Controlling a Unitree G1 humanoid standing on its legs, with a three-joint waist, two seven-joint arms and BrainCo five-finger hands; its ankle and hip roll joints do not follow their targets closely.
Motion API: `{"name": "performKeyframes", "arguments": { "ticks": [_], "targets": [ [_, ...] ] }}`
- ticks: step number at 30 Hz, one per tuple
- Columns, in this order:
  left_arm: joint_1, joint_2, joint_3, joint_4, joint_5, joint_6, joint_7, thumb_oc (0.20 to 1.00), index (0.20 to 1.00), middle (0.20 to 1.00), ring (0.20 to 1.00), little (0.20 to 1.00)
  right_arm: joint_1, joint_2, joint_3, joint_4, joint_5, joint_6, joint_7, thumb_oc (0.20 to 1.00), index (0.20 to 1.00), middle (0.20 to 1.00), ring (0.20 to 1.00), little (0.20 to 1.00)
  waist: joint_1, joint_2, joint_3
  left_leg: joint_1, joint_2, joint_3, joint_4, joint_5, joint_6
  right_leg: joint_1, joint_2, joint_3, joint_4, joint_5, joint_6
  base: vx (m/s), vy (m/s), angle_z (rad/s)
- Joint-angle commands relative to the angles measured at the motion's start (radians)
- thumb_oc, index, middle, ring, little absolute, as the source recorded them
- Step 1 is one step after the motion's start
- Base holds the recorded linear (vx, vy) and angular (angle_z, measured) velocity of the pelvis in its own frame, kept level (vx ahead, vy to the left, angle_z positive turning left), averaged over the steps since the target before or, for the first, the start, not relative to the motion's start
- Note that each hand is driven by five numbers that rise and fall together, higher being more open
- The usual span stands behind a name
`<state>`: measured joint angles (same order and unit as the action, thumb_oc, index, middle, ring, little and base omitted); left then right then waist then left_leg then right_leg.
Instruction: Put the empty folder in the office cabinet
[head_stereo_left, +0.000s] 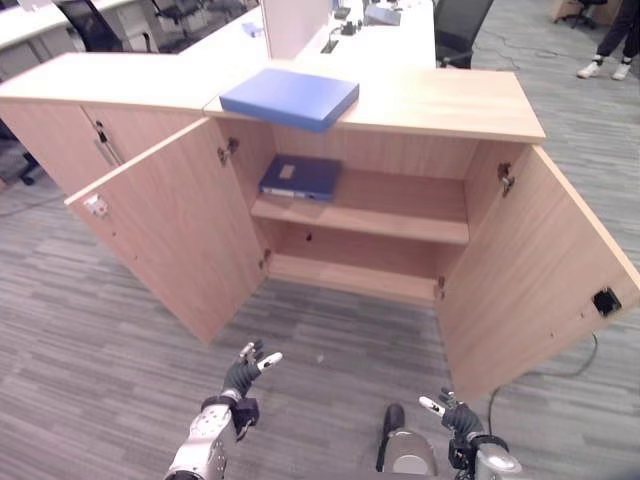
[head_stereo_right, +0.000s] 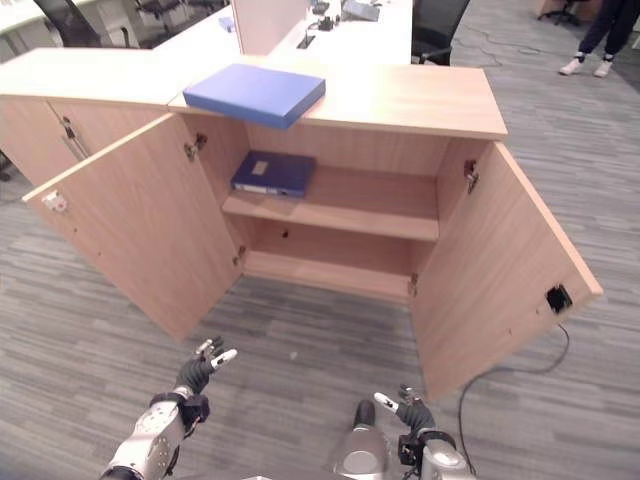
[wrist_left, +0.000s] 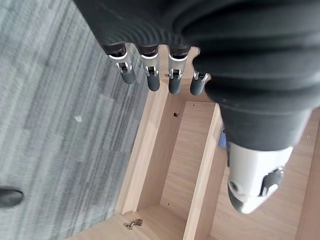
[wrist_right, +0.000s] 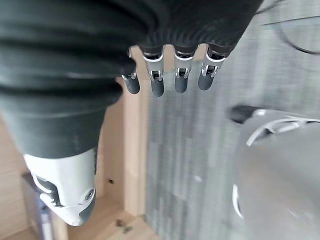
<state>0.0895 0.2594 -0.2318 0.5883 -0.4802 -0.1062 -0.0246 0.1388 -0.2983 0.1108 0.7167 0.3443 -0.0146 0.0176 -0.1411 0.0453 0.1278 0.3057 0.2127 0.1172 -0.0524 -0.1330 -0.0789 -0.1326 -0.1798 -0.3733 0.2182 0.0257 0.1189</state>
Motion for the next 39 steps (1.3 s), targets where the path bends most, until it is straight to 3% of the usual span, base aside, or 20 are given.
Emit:
{"name": "performKeyframes", "arguments": {
  "ticks": [1, 2, 3, 5, 6, 11, 12, 14, 15, 17, 19, 20, 23, 24, 26, 31, 34, 35, 37, 39],
  "targets": [
    [-0.064, 0.009, 0.019, -0.040, 0.011, -0.042, -0.001, 1.000, 1.000, 1.000, 1.000, 1.000, -0.055, -0.017, 0.005, 0.007, 0.058, -0.043, 0.004, 1.000, 1.000, 1.000, 1.000, 1.000, 0.006, -0.006, 0.016, -0.014, -0.038, -0.005, 0.324, 0.123, -0.101, 0.123, 0.052, 0.015, -0.267, 0.133, -0.043, 0.16, -0.149, -0.11],
    [-0.064, 0.010, 0.019, -0.040, 0.011, -0.042, -0.001, 1.000, 1.000, 1.000, 1.000, 1.000, -0.056, -0.016, 0.005, 0.007, 0.058, -0.043, 0.004, 1.000, 1.000, 1.000, 1.000, 1.000, 0.002, -0.012, 0.012, -0.021, -0.044, -0.010, 0.321, 0.130, -0.100, 0.118, 0.044, 0.012, -0.266, 0.134, -0.043, 0.16, -0.236, -0.26],
    [-0.083, 0.010, 0.011, -0.047, -0.001, -0.041, 0.003, 1.000, 1.000, 1.000, 1.000, 1.000, -0.068, -0.033, 0.013, -0.012, 0.056, -0.041, 0.004, 1.000, 1.000, 1.000, 1.000, 1.000, 0.022, -0.032, 0.047, -0.138, -0.068, -0.071, 0.571, 0.227, -0.124, 0.157, 0.053, 0.034, -0.267, 0.103, -0.082, 0.08, -0.168, -0.39],
    [-0.083, 0.011, 0.011, -0.047, -0.001, -0.041, 0.003, 1.000, 1.000, 1.000, 1.000, 1.000, -0.069, -0.031, 0.013, -0.012, 0.056, -0.041, 0.004, 1.000, 1.000, 1.000, 1.000, 1.000, 0.017, -0.040, 0.042, -0.146, -0.078, -0.076, 0.567, 0.235, -0.122, 0.150, 0.043, 0.030, -0.266, 0.104, -0.081, 0.17, -0.167, -0.35],
    [-0.098, 0.010, 0.008, -0.041, -0.005, -0.042, 0.018, 1.000, 1.000, 1.000, 1.000, 1.000, -0.084, -0.052, 0.022, -0.016, 0.050, -0.031, 0.001, 1.000, 1.000, 1.000, 1.000, 1.000, 0.038, -0.084, 0.065, -0.237, -0.110, -0.076, 0.718, 0.257, -0.115, 0.214, 0.038, 0.071, -0.286, 0.067, -0.104, 0.37, -0.176, -0.23],
    [-0.100, 0.005, 0.011, -0.039, -0.012, -0.044, 0.017, 1.000, 1.000, 1.000, 1.000, 1.000, -0.091, -0.057, 0.028, -0.002, 0.040, -0.032, 0.000, 1.000, 1.000, 1.000, 1.000, 1.000, 0.080, -0.074, 0.065, -0.313, -0.059, -0.044, 0.543, 0.194, -0.077, 0.276, 0.045, 0.116, -0.305, 0.025, -0.080, 0.35, 0.013, -0.31],
    [-0.092, 0.005, 0.008, -0.043, -0.014, -0.044, 0.014, 1.000, 1.000, 1.000, 1.000, 1.000, -0.089, -0.059, 0.032, -0.008, 0.037, -0.034, 0.003, 1.000, 1.000, 1.000, 1.000, 1.000, 0.104, -0.067, 0.061, -0.352, -0.034, -0.057, 0.347, 0.177, -0.067, 0.302, 0.041, 0.136, -0.305, -0.001, -0.061, 0.38, 0.193, -0.18],
    [-0.091, 0.005, 0.008, -0.039, -0.011, -0.045, 0.017, 1.000, 1.000, 1.000, 1.000, 1.000, -0.089, -0.059, 0.033, -0.001, 0.034, -0.035, 0.003, 1.000, 1.000, 1.000, 1.000, 1.000, 0.117, -0.057, 0.061, -0.364, -0.008, -0.073, 0.231, 0.203, -0.076, 0.321, 0.041, 0.148, -0.305, -0.021, -0.051, 0.40, 0.199, -0.25],
    [-0.087, 0.009, 0.008, -0.035, -0.011, -0.045, 0.020, 1.000, 1.000, 1.000, 1.000, 1.000, -0.092, -0.060, 0.033, -0.003, 0.031, -0.039, 0.000, 1.000, 1.000, 1.000, 1.000, 1.000, 0.137, -0.036, 0.064, -0.391, 0.032, -0.103, 0.093, 0.292, -0.096, 0.363, 0.048, 0.173, -0.305, -0.053, -0.044, 0.42, 0.197, -0.31],
    [-0.084, 0.009, 0.012, -0.029, -0.017, -0.048, 0.022, 1.000, 1.000, 1.000, 1.000, 1.000, -0.097, -0.059, 0.034, 0.005, 0.032, -0.043, -0.005, 1.000, 1.000, 1.000, 1.000, 1.000, 0.162, -0.031, 0.066, -0.445, 0.055, -0.135, 0.008, 0.328, -0.110, 0.407, 0.041, 0.209, -0.305, -0.084, -0.038, 0.49, 0.226, -0.16],
    [-0.080, 0.010, 0.016, -0.027, -0.021, -0.050, 0.022, 1.000, 1.000, 1.000, 1.000, 1.000, -0.098, -0.057, 0.036, 0.007, 0.030, -0.044, -0.004, 1.000, 1.000, 1.000, 1.000, 1.000, 0.172, -0.034, 0.068, -0.466, 0.059, -0.158, -0.009, 0.334, -0.119, 0.429, 0.037, 0.231, -0.305, -0.100, -0.037, 0.46, 0.216, -0.27],
    [-0.065, 0.013, 0.029, -0.024, -0.025, -0.056, 0.022, 1.000, 1.000, 1.000, 1.000, 1.000, -0.105, -0.051, 0.044, 0.011, 0.025, -0.045, 0.005, 1.000, 1.000, 1.000, 1.000, 1.000, 0.201, -0.031, 0.059, -0.494, 0.074, -0.234, -0.012, 0.362, -0.147, 0.474, 0.027, 0.298, -0.305, -0.127, -0.024, 0.56, 0.343, -0.84],
    [-0.068, 0.009, 0.026, -0.008, -0.024, -0.060, 0.018, 1.000, 1.000, 1.000, 1.000, 1.000, -0.105, -0.044, 0.045, 0.010, 0.009, -0.043, 0.014, 1.000, 1.000, 1.000, 1.000, 1.000, 0.202, -0.027, 0.041, -0.484, 0.082, -0.219, -0.022, 0.366, -0.159, 0.487, 0.006, 0.316, -0.305, -0.143, -0.002, 0.38, 0.320, -0.98],
    [-0.072, 0.012, 0.018, -0.013, -0.022, -0.059, 0.012, 1.000, 1.000, 1.000, 1.000, 1.000, -0.098, -0.040, 0.043, -0.007, 0.004, -0.041, 0.019, 1.000, 1.000, 1.000, 1.000, 1.000, 0.191, -0.031, 0.026, -0.476, 0.082, -0.160, -0.018, 0.378, -0.154, 0.493, -0.028, 0.322, -0.305, -0.126, 0.019, 0.44, 0.493, -0.52],
    [-0.079, 0.021, 0.012, -0.014, -0.012, -0.060, 0.015, 1.000, 1.000, 1.000, 1.000, 1.000, -0.104, -0.024, 0.051, -0.005, -0.008, -0.038, 0.019, 1.000, 1.000, 1.000, 1.000, 1.000, 0.201, -0.049, 0.001, -0.451, 0.046, -0.154, -0.028, 0.371, -0.131, 0.445, -0.067, 0.353, -0.268, -0.069, 0.050, 0.31, 0.387, -0.16],
    [-0.101, 0.062, 0.003, -0.047, 0.000, -0.063, 0.022, 1.000, 1.000, 1.000, 1.000, 1.000, -0.127, 0.017, 0.074, -0.023, -0.004, -0.038, 0.022, 1.000, 1.000, 1.000, 1.000, 1.000, 0.196, -0.081, -0.001, -0.369, -0.024, -0.064, -0.035, 0.295, -0.059, 0.323, -0.120, 0.368, -0.092, 0.076, 0.093, 0.14, 0.271, -0.30],
    [-0.107, 0.070, 0.003, -0.057, 0.000, -0.061, 0.026, 1.000, 1.000, 1.000, 1.000, 1.000, -0.135, 0.023, 0.079, -0.036, -0.004, -0.035, 0.022, 1.000, 1.000, 1.000, 1.000, 1.000, 0.199, -0.076, 0.009, -0.347, -0.045, -0.034, -0.035, 0.272, -0.031, 0.282, -0.155, 0.328, -0.002, 0.155, 0.094, 0.08, 0.279, -0.42],
    [-0.112, 0.077, 0.008, -0.061, 0.004, -0.056, 0.034, 1.000, 1.000, 1.000, 1.000, 1.000, -0.141, 0.033, 0.077, -0.045, 0.003, -0.033, 0.019, 1.000, 1.000, 1.000, 1.000, 1.000, 0.202, -0.059, 0.016, -0.327, -0.058, 0.001, -0.035, 0.250, -0.006, 0.254, -0.191, 0.229, 0.082, 0.196, 0.082, 0.06, 0.330, -0.15],
    [-0.114, 0.079, 0.008, -0.064, 0.009, -0.053, 0.034, 1.000, 1.000, 1.000, 1.000, 1.000, -0.141, 0.034, 0.078, -0.053, 0.002, -0.034, 0.020, 1.000, 1.000, 1.000, 1.000, 1.000, 0.203, -0.058, 0.018, -0.319, -0.069, 0.010, -0.035, 0.237, 0.004, 0.254, -0.202, 0.188, 0.104, 0.197, 0.086, 0.09, 0.286, -0.22],
    [-0.113, 0.066, 0.011, -0.052, 0.008, -0.053, 0.035, 1.000, 1.000, 1.000, 1.000, 1.000, -0.132, 0.035, 0.084, -0.067, 0.005, -0.034, 0.020, 1.000, 1.000, 1.000, 1.000, 1.000, 0.177, -0.045, 0.024, -0.279, -0.104, 0.010, -0.035, 0.199, 0.021, 0.193, -0.118, 0.169, 0.119, 0.099, 0.054, 0.16, 0.225, -0.24]
  ]
}}
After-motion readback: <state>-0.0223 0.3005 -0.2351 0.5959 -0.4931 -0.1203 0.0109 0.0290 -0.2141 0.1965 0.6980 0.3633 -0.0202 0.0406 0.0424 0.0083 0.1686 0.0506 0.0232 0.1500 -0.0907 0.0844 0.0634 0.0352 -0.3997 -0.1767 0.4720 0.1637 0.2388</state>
